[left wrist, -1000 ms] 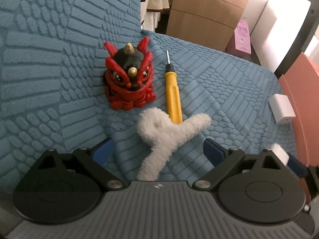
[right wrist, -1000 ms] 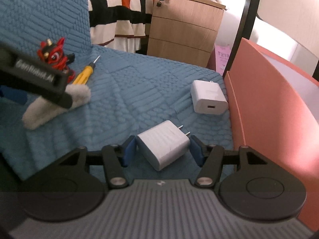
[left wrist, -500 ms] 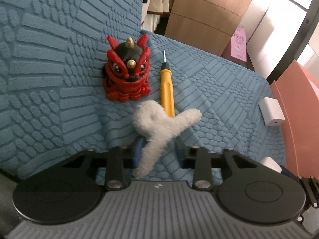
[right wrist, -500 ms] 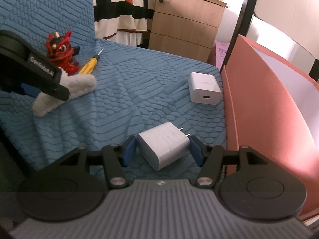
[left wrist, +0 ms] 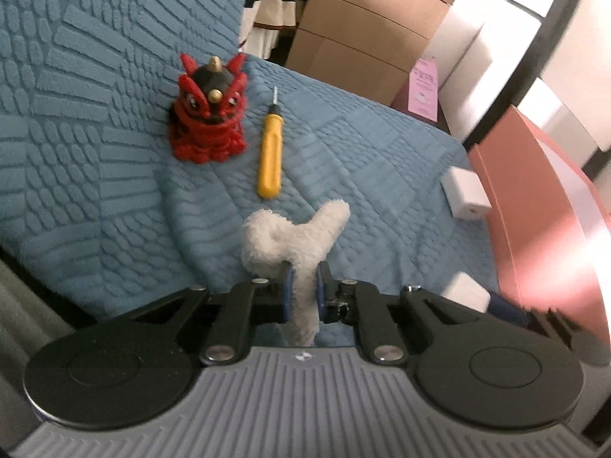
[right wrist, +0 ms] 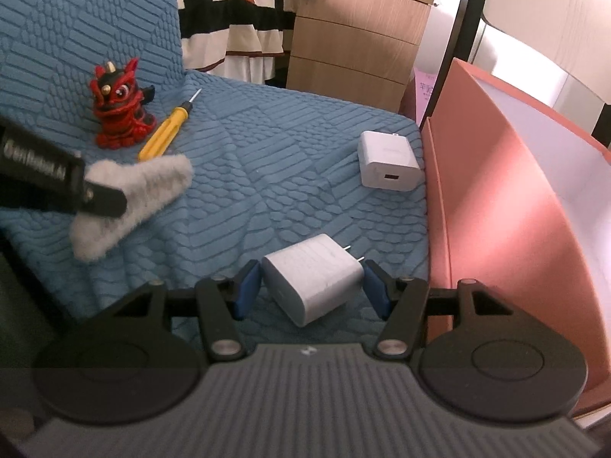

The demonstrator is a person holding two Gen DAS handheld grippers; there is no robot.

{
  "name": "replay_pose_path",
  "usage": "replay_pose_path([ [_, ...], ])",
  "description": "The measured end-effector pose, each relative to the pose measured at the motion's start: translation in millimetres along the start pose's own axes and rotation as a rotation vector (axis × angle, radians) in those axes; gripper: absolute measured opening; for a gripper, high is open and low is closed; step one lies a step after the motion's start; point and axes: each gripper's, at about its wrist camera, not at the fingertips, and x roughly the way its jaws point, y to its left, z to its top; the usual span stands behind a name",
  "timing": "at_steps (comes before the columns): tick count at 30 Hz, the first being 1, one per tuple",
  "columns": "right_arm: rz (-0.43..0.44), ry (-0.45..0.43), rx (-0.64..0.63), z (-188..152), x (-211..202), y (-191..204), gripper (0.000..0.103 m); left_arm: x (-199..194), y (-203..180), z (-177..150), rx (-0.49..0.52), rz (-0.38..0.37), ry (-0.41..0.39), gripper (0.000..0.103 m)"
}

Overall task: Organize rigid objects
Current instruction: 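Close the left gripper on the white fluffy claw clip, then lift the charger with the right gripper while the left gripper lifts the clip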

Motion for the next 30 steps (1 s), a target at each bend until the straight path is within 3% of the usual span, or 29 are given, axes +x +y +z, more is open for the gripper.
replay_pose_path([
  [5,0.003,0.0,-0.012,-5,-11,-2,0.061,-7,-7,-14,0.025,-0.021,0.025,0.015],
  [9,0.013,0.029,0.0,-10,-9,-4,0.062,4,-13,-17,0.082,-0.014,0.098,0.016],
  [12,-0.004,0.03,-0.007,-11,-8,-1,0.062,8,-13,-17,0.1,0.0,0.12,0.023],
  [16,-0.006,0.026,0.043,-10,-10,-4,0.066,12,-5,-12,0.057,0.004,0.133,0.06],
  [17,-0.006,0.023,0.054,-10,-10,-4,0.067,12,-2,-10,0.038,-0.008,0.138,0.063],
  [22,-0.025,0.031,0.093,-9,-9,-3,0.068,15,7,-3,-0.006,0.012,0.141,0.064],
  [30,-0.075,0.061,0.267,-11,-2,-7,0.067,17,1,0,0.041,0.018,0.132,0.064],
])
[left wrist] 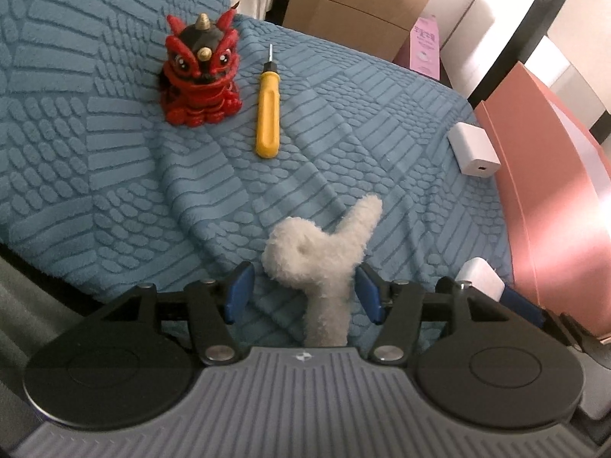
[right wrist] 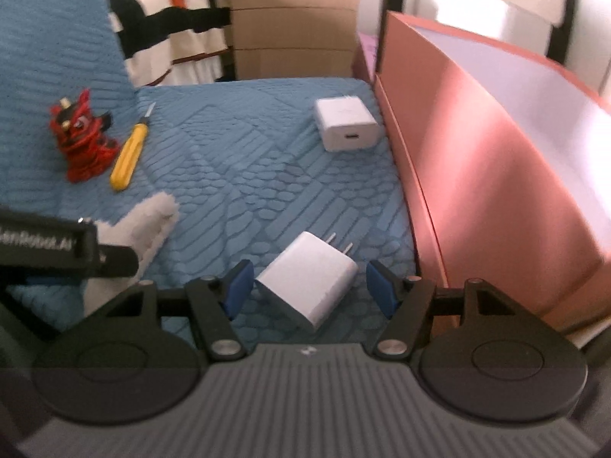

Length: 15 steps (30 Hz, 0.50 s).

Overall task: Organize rigid objects
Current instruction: 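Lift the charger with the right gripper while the left gripper lifts the clip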

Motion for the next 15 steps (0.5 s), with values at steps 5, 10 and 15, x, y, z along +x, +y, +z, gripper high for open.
replay_pose_path([
  [5,-0.013,0.014,0.051,-0.8,4.1,1.0,0.061,3.8,-3.1,1.1,0.026,0.011,0.001,0.064],
  [10,-0.003,0.019,0.071,2.4,4.0,-1.9,0.061,8.9,-4.1,1.7,0.042,0.013,0.011,0.064],
  [15,0.023,0.015,0.061,5.8,1.1,-7.1,0.061,10.2,-2.9,4.9,0.047,0.019,0.0,0.064],
])
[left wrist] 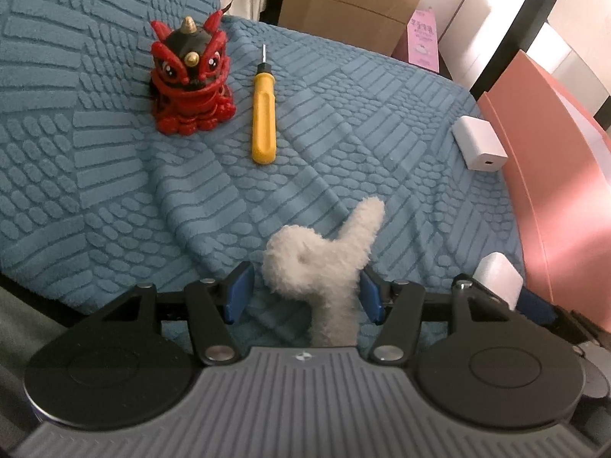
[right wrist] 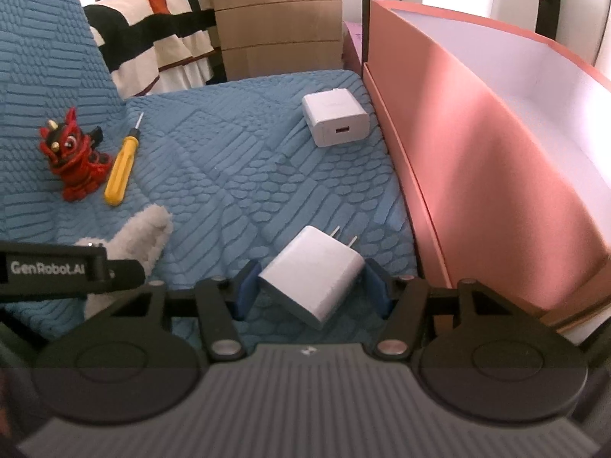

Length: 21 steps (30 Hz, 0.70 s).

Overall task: Organize rigid objects
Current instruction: 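Lift the charger with the right gripper while the left gripper lifts the clip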

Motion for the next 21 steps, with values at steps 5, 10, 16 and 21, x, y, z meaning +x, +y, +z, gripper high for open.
replay_pose_path([
  [5,0.028,-0.031,-0.042,3.8,-6.6,0.9,0.061,3.1,-2.8,3.3,0.024,0.007,-0.012,0.064],
  [10,0.076,-0.007,-0.052,2.8,-3.1,1.9,0.061,6.0,-2.8,5.2,0.031,0.008,-0.025,0.064],
  [16,0.086,0.015,-0.062,-1.1,1.2,4.2,0.061,8.3,-2.0,5.7,0.032,-0.002,-0.057,0.057],
  [21,0.093,0.007,-0.078,0.3,0.8,2.8,0.061,2.9,-3.3,5.5,0.037,-0.002,-0.084,0.054],
])
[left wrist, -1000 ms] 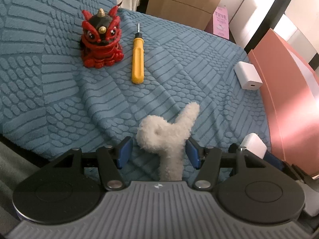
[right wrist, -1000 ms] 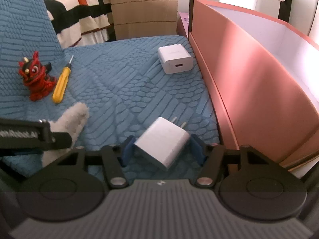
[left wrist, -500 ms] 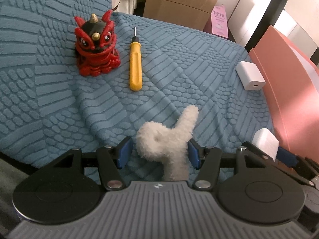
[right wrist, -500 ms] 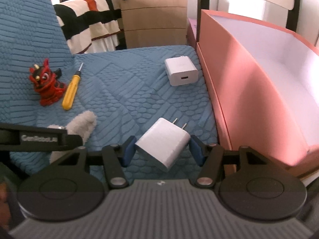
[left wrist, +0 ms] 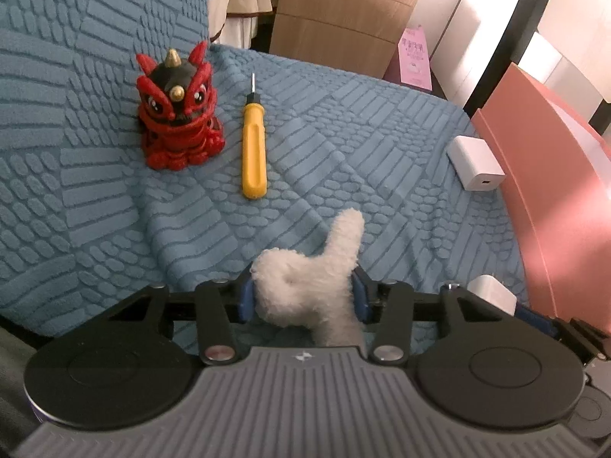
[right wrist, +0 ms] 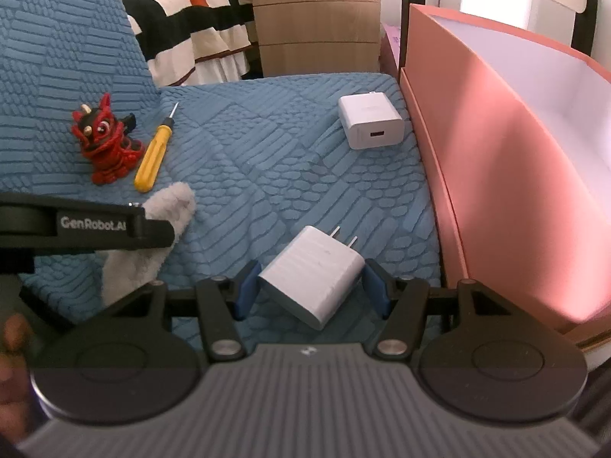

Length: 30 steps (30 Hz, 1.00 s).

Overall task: Organize rigid objects
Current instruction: 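Lift the charger with the right gripper while the left gripper lifts the clip, then carry both items over the pink box and open both grippers inside it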

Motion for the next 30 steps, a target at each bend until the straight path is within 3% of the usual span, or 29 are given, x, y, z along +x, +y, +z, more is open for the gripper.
replay_pose_path([
  [16,0.072,-0.014,-0.052,23,-33,2,0.061,-46,-7,16,-0.034,-0.064,-0.013,0.053],
  [30,0.114,-0.108,-0.081,81,-113,-17,0.061,-122,-48,55,-0.049,-0.157,-0.07,0.053],
])
